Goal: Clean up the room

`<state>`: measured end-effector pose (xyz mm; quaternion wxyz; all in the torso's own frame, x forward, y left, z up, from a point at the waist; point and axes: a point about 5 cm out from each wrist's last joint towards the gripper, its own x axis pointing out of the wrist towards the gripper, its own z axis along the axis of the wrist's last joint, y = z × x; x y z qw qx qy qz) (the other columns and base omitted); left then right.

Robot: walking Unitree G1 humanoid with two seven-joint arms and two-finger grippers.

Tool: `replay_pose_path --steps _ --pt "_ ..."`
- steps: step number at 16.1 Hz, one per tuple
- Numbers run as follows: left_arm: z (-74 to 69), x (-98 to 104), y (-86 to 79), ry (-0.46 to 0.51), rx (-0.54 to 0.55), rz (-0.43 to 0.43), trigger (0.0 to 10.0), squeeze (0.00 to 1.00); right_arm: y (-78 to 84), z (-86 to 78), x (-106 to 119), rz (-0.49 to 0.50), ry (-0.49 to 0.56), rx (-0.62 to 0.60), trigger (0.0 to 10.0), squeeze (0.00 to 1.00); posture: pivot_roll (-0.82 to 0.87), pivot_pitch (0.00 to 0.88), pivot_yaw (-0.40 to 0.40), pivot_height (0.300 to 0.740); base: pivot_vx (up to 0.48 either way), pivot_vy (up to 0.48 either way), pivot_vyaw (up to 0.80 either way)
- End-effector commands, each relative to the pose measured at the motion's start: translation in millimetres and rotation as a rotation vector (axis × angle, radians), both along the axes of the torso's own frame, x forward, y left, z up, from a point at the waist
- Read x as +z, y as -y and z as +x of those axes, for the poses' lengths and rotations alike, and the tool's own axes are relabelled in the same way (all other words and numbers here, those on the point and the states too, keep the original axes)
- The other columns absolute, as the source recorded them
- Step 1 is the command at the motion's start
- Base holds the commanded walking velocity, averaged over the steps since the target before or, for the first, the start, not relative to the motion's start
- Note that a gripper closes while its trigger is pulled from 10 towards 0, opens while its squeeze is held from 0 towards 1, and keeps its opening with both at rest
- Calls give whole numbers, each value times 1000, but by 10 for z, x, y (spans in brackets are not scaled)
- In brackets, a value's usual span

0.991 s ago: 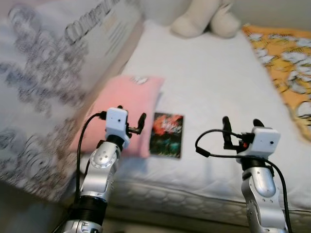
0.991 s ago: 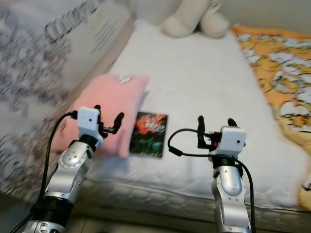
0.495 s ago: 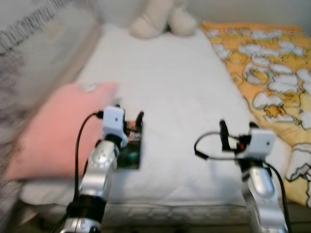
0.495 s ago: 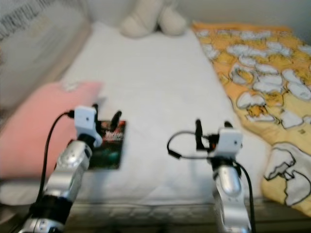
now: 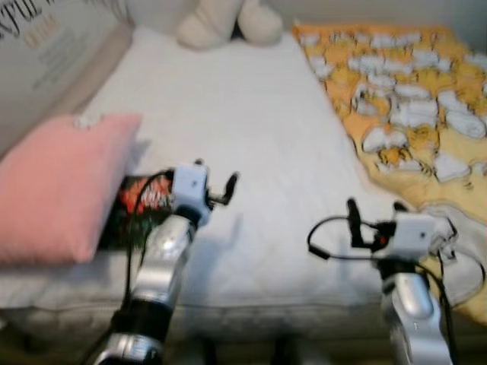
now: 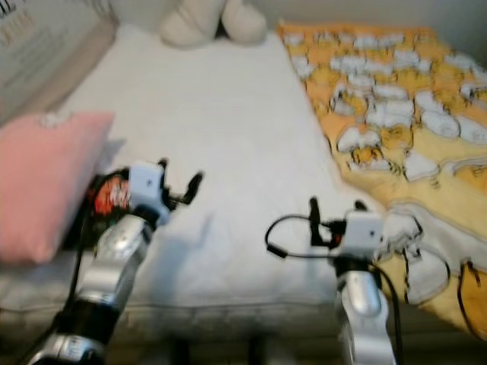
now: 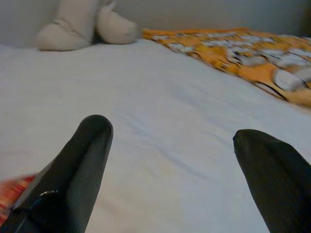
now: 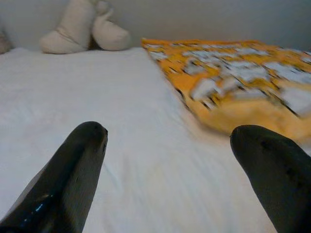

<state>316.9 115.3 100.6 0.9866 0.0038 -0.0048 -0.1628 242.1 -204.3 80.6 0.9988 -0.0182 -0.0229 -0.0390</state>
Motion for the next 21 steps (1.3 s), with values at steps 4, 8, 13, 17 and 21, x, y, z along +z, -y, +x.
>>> replay_pose_path --steps 4,8,13,17,21 --pt "7 -10 109 -9 -60 3 10000 0 63 -36 4 2 9 -33 10000 0 -145 0 47 601 0 0 -420" --pt "27 56 160 18 -134 -2 10000 0 69 -30 8 -28 3 -53 10000 0 -147 0 55 601 350 0 -200" --pt "27 92 172 42 -136 -34 10000 0 73 -35 37 -63 19 -57 10000 0 -145 0 49 601 286 0 -800" --pt "44 71 166 35 -115 -8 10000 0 67 -22 48 -64 24 -57 10000 0 -144 0 47 601 0 0 -800" --pt "55 54 171 28 -89 4 10000 0 70 -26 52 -64 25 -55 10000 0 -147 0 39 601 0 0 -200"
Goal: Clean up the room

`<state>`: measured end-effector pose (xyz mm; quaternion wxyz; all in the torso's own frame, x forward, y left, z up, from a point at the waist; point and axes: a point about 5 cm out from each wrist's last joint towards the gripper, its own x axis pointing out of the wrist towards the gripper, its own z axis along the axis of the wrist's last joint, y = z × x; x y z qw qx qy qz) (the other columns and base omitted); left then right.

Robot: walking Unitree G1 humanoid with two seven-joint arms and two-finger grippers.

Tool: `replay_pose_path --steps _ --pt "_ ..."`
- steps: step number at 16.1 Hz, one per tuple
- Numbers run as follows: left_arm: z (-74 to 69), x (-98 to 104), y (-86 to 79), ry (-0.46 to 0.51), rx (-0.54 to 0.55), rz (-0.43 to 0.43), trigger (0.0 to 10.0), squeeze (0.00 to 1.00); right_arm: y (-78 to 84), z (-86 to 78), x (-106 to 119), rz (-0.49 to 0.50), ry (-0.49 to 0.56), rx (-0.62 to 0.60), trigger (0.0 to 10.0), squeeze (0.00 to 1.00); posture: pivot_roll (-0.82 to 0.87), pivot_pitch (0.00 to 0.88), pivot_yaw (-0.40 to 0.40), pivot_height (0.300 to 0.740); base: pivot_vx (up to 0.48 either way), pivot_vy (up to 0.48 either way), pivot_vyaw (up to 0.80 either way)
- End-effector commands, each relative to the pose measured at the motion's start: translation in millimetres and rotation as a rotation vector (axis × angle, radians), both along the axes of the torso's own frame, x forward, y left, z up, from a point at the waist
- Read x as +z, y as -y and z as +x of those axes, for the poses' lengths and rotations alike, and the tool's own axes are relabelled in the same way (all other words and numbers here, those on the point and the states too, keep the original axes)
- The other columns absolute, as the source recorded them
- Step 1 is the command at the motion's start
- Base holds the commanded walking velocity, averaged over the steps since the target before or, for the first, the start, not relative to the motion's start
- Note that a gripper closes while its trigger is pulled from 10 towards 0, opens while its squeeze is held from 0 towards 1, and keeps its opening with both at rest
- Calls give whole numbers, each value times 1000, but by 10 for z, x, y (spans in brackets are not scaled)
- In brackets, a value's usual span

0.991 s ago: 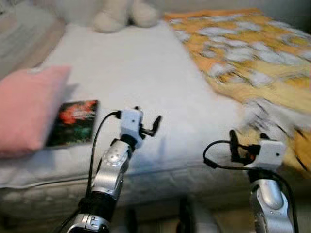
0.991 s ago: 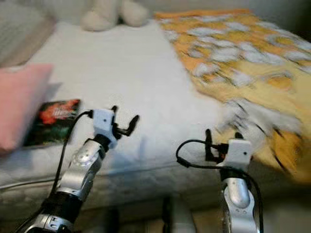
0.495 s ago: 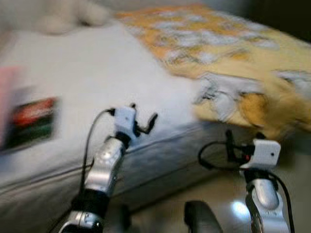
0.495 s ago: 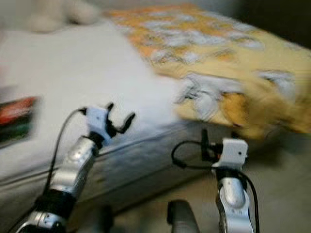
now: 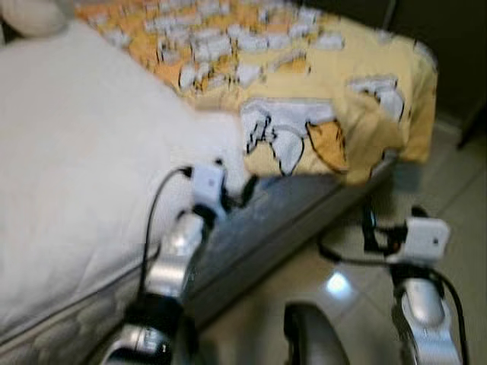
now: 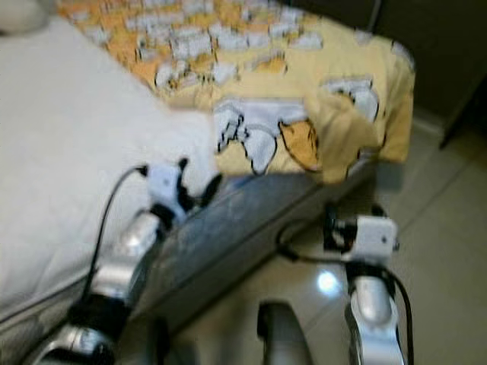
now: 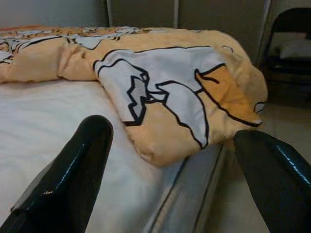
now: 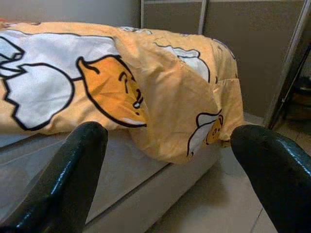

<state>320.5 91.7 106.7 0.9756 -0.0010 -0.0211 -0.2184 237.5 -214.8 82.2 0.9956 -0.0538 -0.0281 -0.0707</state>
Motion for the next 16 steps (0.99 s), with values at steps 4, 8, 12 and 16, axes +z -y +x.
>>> replay_pose_path --steps 4,8,12,16 --pt "2 -34 15 -20 -21 9 10000 0 -23 16 41 2 16 11 10000 0 -159 0 40 601 240 0 0" --pt "2 -29 73 -16 -39 3 10000 0 -7 -1 42 1 14 8 10000 0 -170 0 44 601 480 0 0" --pt "-7 -46 96 -23 -56 6 10000 0 0 -5 39 10 10 2 10000 0 -172 0 43 601 480 0 0" --pt "24 -86 78 -58 -27 6 10000 0 -31 -3 43 23 11 28 10000 0 -165 0 33 601 120 0 0"
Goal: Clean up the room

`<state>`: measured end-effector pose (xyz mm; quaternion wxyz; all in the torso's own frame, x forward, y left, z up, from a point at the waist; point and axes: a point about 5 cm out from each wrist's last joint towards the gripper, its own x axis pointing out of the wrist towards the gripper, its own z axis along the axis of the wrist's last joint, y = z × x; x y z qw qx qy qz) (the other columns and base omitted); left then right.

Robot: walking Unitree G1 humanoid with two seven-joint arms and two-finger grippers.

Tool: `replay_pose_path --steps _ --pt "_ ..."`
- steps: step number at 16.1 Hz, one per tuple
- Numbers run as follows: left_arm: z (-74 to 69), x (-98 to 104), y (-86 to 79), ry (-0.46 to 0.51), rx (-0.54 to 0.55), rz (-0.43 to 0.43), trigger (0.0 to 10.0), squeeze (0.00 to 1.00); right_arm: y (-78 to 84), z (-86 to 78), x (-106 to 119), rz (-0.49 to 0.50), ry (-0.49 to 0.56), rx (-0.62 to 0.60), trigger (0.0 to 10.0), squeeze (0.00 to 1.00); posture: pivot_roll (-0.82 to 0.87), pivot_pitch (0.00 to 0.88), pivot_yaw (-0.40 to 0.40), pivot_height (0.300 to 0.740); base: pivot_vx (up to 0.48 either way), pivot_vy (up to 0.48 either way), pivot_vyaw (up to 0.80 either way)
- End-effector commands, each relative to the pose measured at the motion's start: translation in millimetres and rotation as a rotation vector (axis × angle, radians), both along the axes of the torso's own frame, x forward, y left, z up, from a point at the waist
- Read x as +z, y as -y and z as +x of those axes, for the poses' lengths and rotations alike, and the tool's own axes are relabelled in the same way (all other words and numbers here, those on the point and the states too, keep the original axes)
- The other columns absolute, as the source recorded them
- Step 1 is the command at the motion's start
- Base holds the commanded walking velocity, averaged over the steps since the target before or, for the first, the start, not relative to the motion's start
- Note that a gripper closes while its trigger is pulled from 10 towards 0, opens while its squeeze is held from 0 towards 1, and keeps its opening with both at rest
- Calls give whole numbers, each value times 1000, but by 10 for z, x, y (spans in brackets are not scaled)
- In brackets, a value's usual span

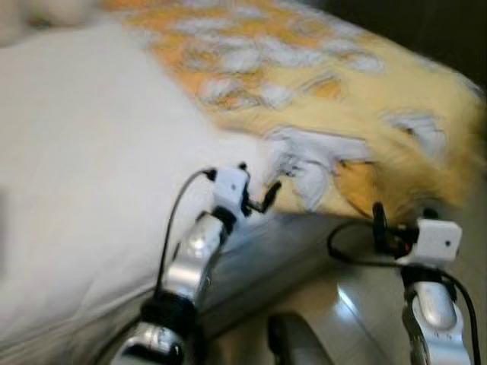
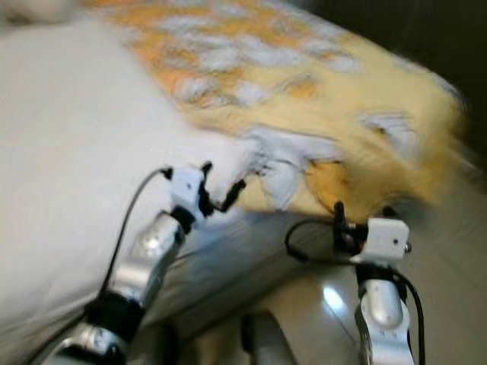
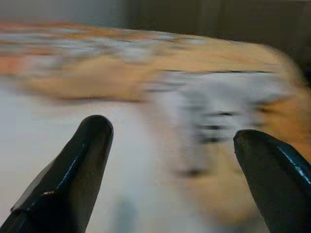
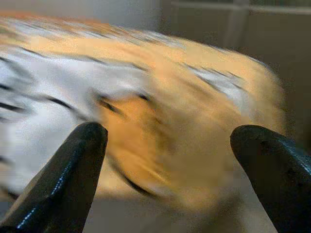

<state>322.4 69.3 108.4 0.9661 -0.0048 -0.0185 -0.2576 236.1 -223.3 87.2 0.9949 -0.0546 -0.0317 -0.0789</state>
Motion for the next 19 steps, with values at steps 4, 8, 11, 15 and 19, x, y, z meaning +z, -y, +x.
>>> replay_pose_path --steps 4,8,11,15,19 --pt "172 -208 -123 -169 72 79 10000 0 -149 -98 -52 39 -30 111 10000 0 -176 0 13 601 0 0 0" --pt "265 -124 -94 -168 58 49 10000 0 -87 -149 -28 19 -43 93 10000 0 -211 0 36 601 0 0 0" --pt "134 -188 -55 -140 -2 19 10000 0 -90 -188 -40 27 -46 83 10000 0 -218 0 53 601 0 0 -792" --pt "-41 -304 42 -148 -52 3 10000 0 -110 -207 -73 43 -58 74 10000 0 -205 0 56 601 0 0 -788" --pt "25 -246 -47 -132 -3 -4 10000 0 -86 -136 -47 17 -52 62 10000 0 -198 0 47 601 0 0 -391"
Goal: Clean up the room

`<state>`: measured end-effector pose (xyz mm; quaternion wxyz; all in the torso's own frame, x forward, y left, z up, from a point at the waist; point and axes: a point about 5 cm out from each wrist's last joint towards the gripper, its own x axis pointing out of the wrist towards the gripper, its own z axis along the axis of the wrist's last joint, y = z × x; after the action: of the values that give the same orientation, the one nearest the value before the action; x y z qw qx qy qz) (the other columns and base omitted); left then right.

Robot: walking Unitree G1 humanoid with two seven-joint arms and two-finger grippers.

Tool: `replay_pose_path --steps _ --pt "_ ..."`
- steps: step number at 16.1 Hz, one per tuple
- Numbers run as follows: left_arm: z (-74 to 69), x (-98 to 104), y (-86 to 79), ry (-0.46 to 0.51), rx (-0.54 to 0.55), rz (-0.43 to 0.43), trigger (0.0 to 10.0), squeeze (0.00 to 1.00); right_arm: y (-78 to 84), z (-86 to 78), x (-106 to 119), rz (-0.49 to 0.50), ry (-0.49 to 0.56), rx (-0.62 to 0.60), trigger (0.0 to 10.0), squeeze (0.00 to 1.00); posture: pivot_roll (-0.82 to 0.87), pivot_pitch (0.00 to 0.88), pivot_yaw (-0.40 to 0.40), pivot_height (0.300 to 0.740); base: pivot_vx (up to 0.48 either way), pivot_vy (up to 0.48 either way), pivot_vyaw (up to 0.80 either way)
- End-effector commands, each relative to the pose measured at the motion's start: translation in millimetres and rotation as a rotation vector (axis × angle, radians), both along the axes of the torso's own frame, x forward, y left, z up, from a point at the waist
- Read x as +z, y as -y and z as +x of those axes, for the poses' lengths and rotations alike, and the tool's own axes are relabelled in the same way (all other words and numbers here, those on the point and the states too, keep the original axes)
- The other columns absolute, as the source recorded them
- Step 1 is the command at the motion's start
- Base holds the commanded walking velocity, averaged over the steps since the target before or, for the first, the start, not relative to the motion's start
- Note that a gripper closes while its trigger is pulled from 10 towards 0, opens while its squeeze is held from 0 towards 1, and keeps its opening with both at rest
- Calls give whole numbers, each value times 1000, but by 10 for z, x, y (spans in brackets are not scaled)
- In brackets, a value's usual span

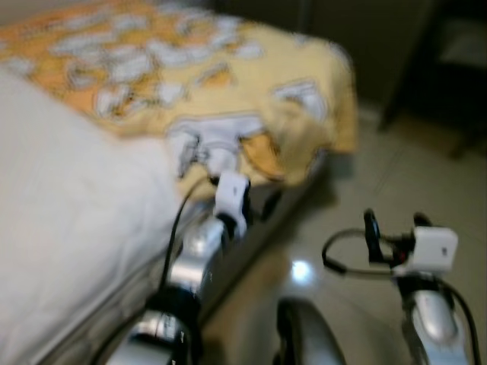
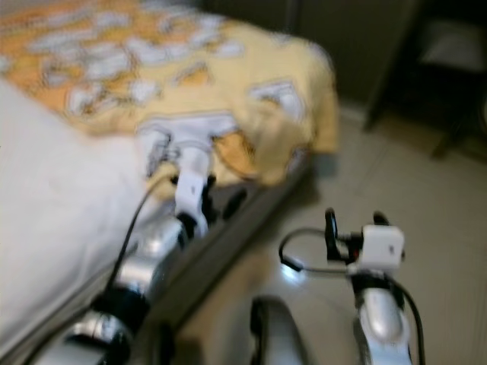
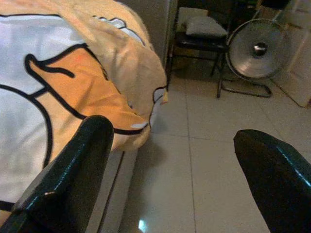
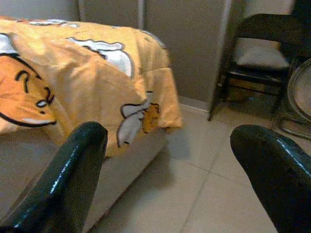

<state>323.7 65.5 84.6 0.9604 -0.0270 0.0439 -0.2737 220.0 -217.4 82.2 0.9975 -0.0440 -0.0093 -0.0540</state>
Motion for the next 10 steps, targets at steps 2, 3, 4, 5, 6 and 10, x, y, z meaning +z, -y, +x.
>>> replay_pose_path --steps 2,3,4,5,6,10 --pt "15 -1 -95 3 44 4 10000 0 -31 41 30 -14 3 26 10000 0 -197 0 44 606 0 0 0" --pt "15 12 -104 12 64 -10 10000 0 -37 51 52 -5 17 29 10000 0 -197 0 43 616 0 0 0" --pt "11 28 -113 21 89 -32 10000 0 -37 58 53 -3 17 29 10000 0 -195 0 41 625 0 0 0" --pt "7 33 -118 26 103 -39 10000 0 -38 59 52 -1 18 31 10000 0 -193 0 40 630 0 0 0" --pt "-15 21 -128 26 135 -43 10000 0 -44 62 51 1 18 36 10000 0 -190 0 40 640 0 0 0" --pt "-3 -26 -255 -8 287 -49 10000 0 -61 78 36 29 9 55 10000 0 -184 0 33 674 0 0 0"
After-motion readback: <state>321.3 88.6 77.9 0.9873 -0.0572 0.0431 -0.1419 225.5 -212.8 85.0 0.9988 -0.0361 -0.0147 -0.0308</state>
